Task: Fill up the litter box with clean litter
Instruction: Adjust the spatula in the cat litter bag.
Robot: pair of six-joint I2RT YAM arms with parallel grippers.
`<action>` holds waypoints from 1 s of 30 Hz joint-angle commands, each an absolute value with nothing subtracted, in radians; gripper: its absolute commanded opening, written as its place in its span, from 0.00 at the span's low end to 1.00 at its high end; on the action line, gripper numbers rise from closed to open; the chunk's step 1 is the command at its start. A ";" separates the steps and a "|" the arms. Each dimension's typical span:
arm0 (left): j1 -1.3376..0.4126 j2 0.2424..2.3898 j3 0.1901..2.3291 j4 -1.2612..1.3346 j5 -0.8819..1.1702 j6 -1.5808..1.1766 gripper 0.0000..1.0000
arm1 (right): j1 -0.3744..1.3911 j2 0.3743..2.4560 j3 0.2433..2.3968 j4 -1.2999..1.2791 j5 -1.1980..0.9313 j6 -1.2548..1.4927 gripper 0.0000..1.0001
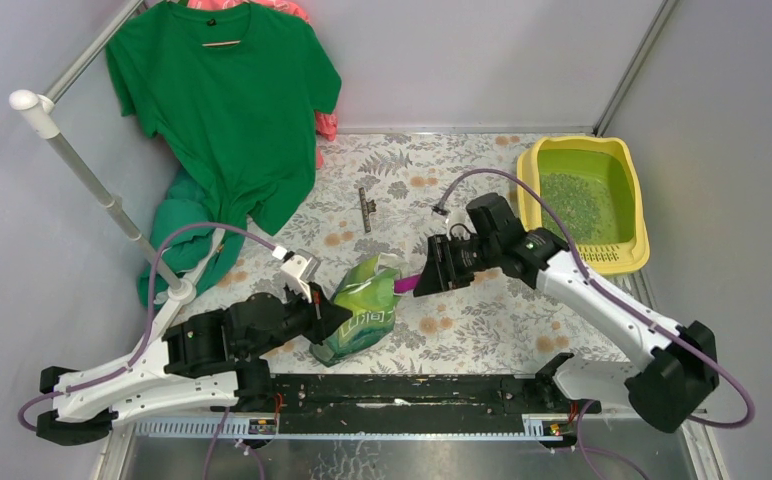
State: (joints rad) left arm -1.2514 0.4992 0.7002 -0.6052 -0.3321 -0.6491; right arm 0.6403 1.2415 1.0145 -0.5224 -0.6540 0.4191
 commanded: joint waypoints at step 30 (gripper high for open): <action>-1.255 0.485 0.717 -0.474 -0.338 -0.652 0.01 | 0.640 1.077 0.779 -0.056 -0.558 0.613 0.57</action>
State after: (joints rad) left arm -1.2514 0.4980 0.7002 -0.6052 -0.3317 -0.6487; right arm 0.6403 1.0836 0.7811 -0.1432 -0.5419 0.5983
